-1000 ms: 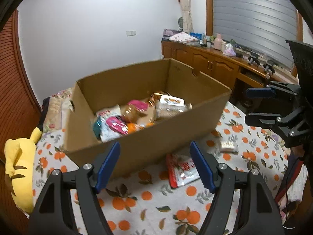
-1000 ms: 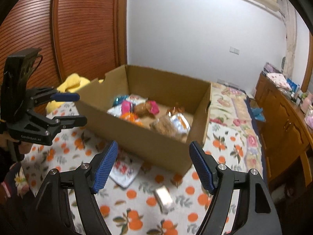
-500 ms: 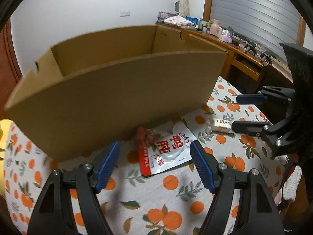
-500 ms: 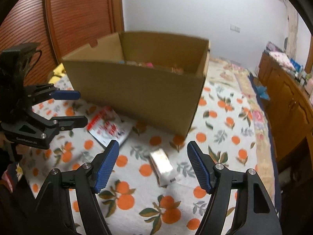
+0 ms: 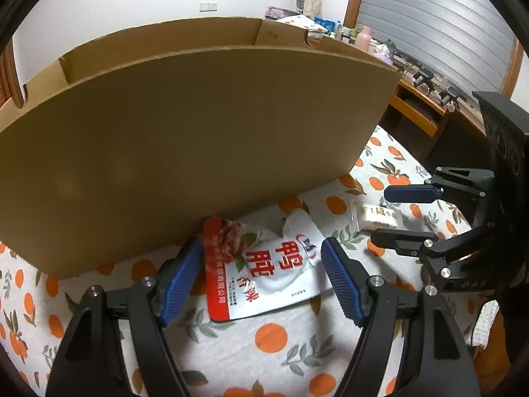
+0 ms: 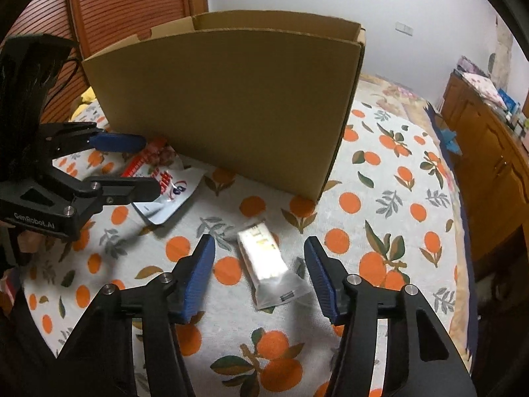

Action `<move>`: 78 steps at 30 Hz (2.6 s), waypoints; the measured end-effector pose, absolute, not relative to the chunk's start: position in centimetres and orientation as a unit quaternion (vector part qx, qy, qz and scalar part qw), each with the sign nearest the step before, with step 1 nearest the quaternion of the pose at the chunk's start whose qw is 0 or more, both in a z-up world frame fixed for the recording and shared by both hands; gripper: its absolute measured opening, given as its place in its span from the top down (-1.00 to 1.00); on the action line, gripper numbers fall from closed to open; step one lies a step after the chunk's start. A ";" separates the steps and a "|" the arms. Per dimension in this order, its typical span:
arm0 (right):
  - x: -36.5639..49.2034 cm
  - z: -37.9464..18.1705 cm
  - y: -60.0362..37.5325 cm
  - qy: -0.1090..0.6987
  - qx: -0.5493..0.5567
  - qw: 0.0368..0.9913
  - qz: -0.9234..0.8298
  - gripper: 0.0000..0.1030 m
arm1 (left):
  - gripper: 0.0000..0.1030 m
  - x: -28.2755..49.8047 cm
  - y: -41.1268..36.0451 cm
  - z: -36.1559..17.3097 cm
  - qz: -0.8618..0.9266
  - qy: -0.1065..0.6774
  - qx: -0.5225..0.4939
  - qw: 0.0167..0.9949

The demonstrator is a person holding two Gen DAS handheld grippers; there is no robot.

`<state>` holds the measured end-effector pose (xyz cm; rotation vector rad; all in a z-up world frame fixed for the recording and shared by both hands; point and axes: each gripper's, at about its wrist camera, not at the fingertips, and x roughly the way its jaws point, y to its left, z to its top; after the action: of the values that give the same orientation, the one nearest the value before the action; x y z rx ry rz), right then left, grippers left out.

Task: Organize snacks
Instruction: 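Grasp the white duck-print pouch with the left tool while the right tool grasps the small white bar, then lift both held snacks and carry them over the cardboard box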

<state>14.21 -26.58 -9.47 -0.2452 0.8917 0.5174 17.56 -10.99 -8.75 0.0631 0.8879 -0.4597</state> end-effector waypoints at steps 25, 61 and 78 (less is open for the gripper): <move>12.8 -10.6 -26.7 0.413 -0.112 0.873 0.234 0.38 | 0.02 16.4 -10.9 -9.7 -0.199 0.429 0.038 0.880; 13.1 -10.8 -26.9 0.415 -0.103 0.872 0.238 0.36 | 1.00 10.0 -10.8 -4.3 -0.235 0.345 0.061 0.906; 13.4 -10.1 -27.5 0.413 -0.080 0.876 0.236 0.56 | 1.00 9.2 -10.1 -1.1 -0.231 0.322 0.078 0.915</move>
<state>13.43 -27.52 -10.14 -0.1679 0.8609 0.4933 9.18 -10.09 -1.06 0.1607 0.6621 -0.4763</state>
